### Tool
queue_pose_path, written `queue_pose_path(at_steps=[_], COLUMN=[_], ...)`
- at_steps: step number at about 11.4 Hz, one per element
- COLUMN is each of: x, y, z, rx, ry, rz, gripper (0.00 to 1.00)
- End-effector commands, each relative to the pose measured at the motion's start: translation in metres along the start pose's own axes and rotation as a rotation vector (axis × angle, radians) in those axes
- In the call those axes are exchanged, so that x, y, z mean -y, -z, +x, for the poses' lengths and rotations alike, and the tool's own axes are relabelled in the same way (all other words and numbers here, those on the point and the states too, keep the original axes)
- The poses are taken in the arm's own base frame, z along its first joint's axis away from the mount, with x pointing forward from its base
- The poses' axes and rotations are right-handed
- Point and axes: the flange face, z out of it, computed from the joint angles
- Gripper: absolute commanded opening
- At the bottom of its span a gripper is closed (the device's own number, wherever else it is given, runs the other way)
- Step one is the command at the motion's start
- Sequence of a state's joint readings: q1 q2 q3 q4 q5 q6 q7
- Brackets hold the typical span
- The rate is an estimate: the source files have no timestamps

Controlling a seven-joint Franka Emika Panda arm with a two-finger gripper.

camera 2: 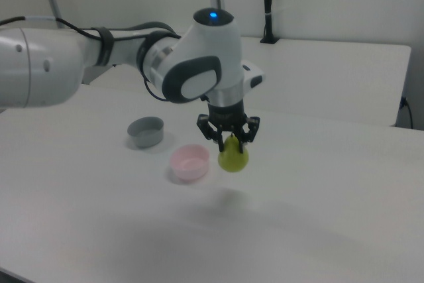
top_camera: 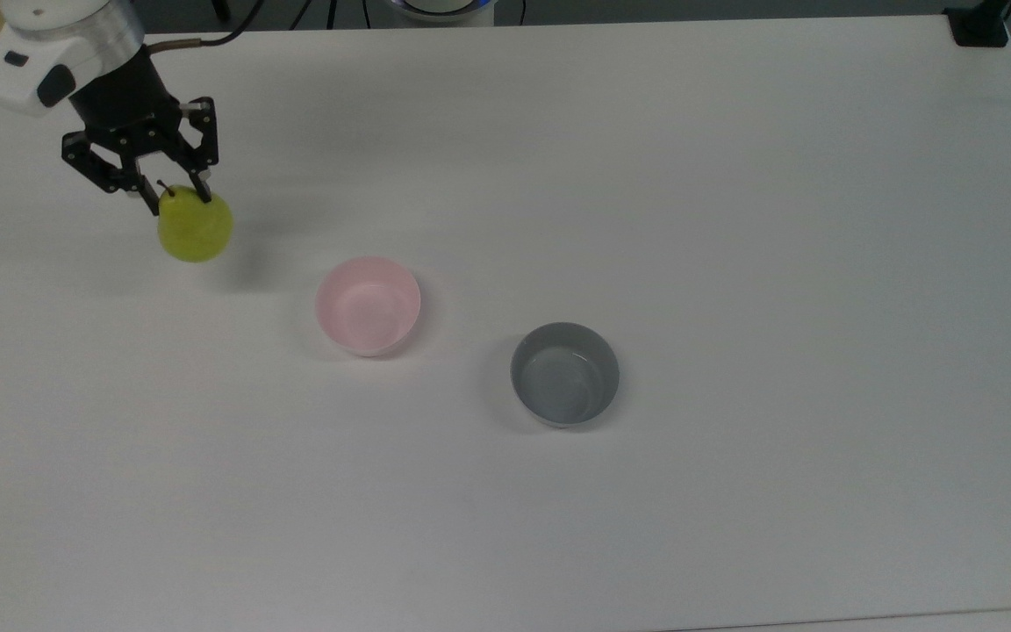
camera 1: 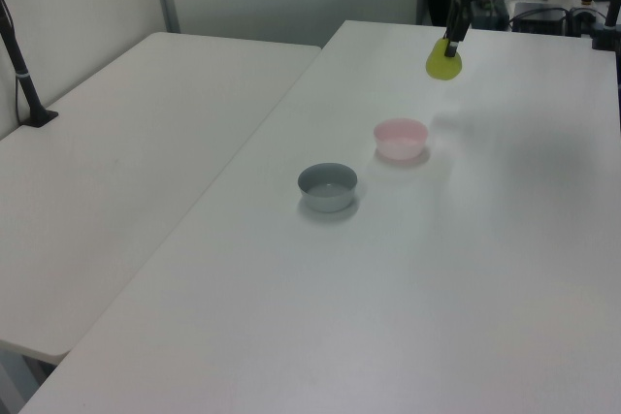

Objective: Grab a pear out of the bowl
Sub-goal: 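Carry the pear away from the bowl and lower it to the table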

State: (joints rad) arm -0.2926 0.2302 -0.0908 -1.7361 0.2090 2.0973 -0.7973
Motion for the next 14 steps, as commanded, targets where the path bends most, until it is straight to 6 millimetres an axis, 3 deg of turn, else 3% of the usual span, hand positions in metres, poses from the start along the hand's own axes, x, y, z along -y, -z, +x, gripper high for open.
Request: queue_pose_path(at_steps=[1,4,5,7,10,11,13,14], x=[-0.029,-0.059,-0.061,-0.068,-0.073,-0.073,-0.072,-0.071], y=[-0.028,-0.054,-0.072,-0.087,-0.092,-0.092,-0.085,-0.079], z=[0.003,0.000,-0.001,0.002,0.001,0.001,0.002,0.002], rx=[-0.046,-0.020,0.002,0.019,0.018,0.018,0.009,0.005], ry=[-0.025,-0.053,-0.051,-0.044,-0.056,-0.061,-0.086,-0.099], rz=[-0.015,-0.025,-0.015,-0.019,-0.031,-0.031,-0.035,-0.038], gripper=[0.00,0.00,0.00,0.00,0.00,0.22,0.97,1.00])
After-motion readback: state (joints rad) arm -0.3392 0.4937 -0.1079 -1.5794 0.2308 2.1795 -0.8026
